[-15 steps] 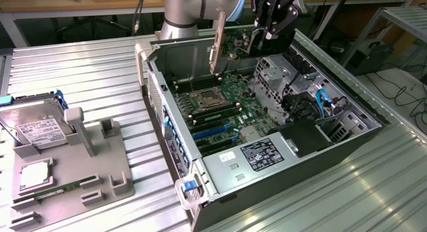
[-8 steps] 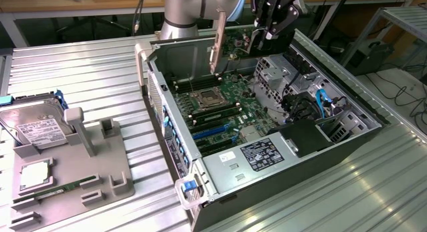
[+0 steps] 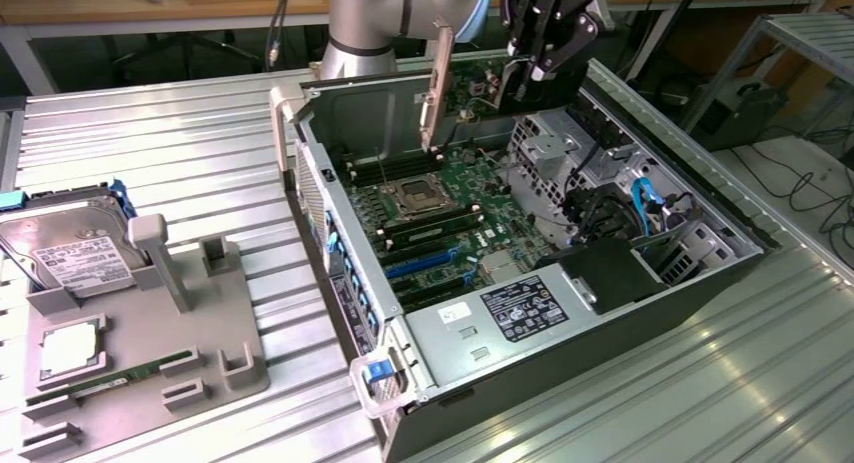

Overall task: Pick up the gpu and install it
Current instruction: 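Insert the gpu into the slot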

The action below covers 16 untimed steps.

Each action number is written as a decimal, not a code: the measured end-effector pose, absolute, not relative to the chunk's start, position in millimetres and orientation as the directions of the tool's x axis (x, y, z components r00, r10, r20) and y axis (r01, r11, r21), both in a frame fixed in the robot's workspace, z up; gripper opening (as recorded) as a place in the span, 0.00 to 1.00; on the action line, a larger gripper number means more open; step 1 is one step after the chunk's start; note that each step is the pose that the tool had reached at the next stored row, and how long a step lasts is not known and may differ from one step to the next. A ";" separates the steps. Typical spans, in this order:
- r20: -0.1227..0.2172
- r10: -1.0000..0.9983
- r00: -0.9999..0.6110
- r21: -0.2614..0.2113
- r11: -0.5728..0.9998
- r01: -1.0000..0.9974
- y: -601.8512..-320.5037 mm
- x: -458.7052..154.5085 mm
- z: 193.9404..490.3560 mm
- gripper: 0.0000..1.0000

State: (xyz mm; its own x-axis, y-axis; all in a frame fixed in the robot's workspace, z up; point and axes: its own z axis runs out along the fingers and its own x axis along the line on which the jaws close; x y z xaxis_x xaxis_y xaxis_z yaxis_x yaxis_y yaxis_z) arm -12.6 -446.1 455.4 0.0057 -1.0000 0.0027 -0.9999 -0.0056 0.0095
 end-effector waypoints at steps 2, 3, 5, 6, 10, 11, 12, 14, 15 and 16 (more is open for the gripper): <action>0.003 -1.000 0.006 0.009 -0.006 -1.000 -446.1 -12.6 452.1 0.27; 0.003 -1.000 0.006 0.009 -0.006 -1.000 -446.1 -12.6 449.9 0.27; 0.003 -1.000 0.006 0.009 -0.006 -1.000 -446.1 -12.6 446.8 0.27; 0.003 -1.000 0.006 0.009 -0.006 -1.000 -446.1 -12.6 443.9 0.27; 0.003 -1.000 0.020 0.009 -0.020 -1.000 -446.1 -13.1 425.1 0.27; 0.003 -1.000 0.023 0.009 -0.023 -1.000 -446.1 -13.1 423.1 0.27; 0.003 -1.000 0.025 0.009 -0.025 -1.000 -446.1 -13.1 421.4 0.27; 0.003 -1.000 0.029 0.009 -0.029 -1.000 -446.1 -13.1 417.7 0.27; 0.003 -1.000 0.030 0.009 -0.030 -1.000 -446.1 -13.2 415.9 0.27; 0.003 -0.999 0.032 0.009 -0.032 -0.999 -446.1 -13.2 412.7 0.27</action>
State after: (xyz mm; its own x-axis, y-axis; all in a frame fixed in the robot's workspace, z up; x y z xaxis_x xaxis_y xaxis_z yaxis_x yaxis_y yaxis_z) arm -13.2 -446.1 412.7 0.0318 -0.9995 0.0027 -0.9995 -0.0318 0.0092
